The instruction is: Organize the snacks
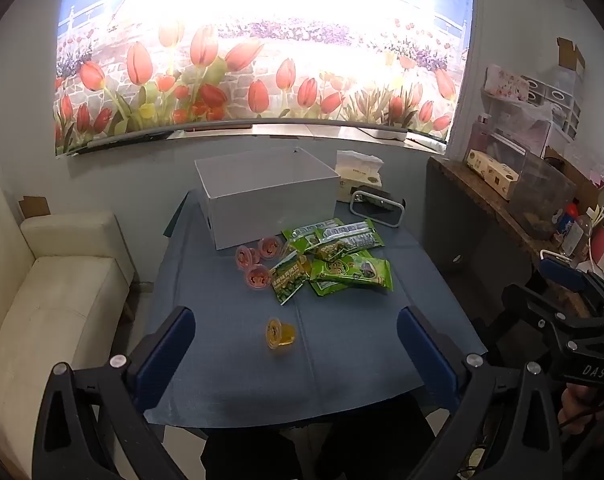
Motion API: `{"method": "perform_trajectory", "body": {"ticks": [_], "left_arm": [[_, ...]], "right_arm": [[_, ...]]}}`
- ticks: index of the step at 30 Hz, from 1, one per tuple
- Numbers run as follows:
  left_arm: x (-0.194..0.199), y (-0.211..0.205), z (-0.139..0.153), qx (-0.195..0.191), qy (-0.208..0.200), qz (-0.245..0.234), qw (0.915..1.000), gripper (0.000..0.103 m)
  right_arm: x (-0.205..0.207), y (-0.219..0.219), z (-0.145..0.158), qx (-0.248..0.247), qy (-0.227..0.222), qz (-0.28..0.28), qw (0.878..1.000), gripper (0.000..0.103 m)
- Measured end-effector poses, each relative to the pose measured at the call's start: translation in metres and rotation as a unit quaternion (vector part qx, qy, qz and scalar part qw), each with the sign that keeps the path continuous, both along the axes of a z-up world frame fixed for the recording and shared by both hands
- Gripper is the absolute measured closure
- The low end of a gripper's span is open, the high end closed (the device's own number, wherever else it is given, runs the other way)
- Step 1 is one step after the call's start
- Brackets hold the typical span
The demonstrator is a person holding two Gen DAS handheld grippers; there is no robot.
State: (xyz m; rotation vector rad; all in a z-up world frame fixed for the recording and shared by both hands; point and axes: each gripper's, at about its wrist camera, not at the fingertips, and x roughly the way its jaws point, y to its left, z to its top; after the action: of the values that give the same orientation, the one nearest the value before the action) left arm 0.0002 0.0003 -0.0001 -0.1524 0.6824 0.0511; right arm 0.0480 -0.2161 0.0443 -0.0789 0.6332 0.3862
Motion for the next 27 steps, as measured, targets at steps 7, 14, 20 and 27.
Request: {"method": "perform_trajectory", "body": {"ticks": [7,14,20,27], "left_arm": [[-0.0017,0.0009,0.0057,0.013,-0.006,0.001,0.9999,0.000],[-0.0042,-0.0014,0.0052,0.012,-0.009,0.001,0.9999,0.000],[-0.0032,-0.0018,0.0027,0.014,-0.009,0.000,0.9999,0.000],[-0.0034,-0.0013,0.0032,0.011,-0.010,0.001,0.9999,0.000]], "right_arm": [[-0.0003,0.0014,0.0010,-0.007,0.005,0.003,1.000,0.000],[-0.0002,0.0018,0.0017,-0.009,0.004,0.002,1.000,0.000],[0.0000,0.0027,0.0015,-0.008,0.003,0.002,1.000,0.000],[-0.0036,0.0047,0.0039,-0.012,0.002,0.002,1.000,0.000]]}}
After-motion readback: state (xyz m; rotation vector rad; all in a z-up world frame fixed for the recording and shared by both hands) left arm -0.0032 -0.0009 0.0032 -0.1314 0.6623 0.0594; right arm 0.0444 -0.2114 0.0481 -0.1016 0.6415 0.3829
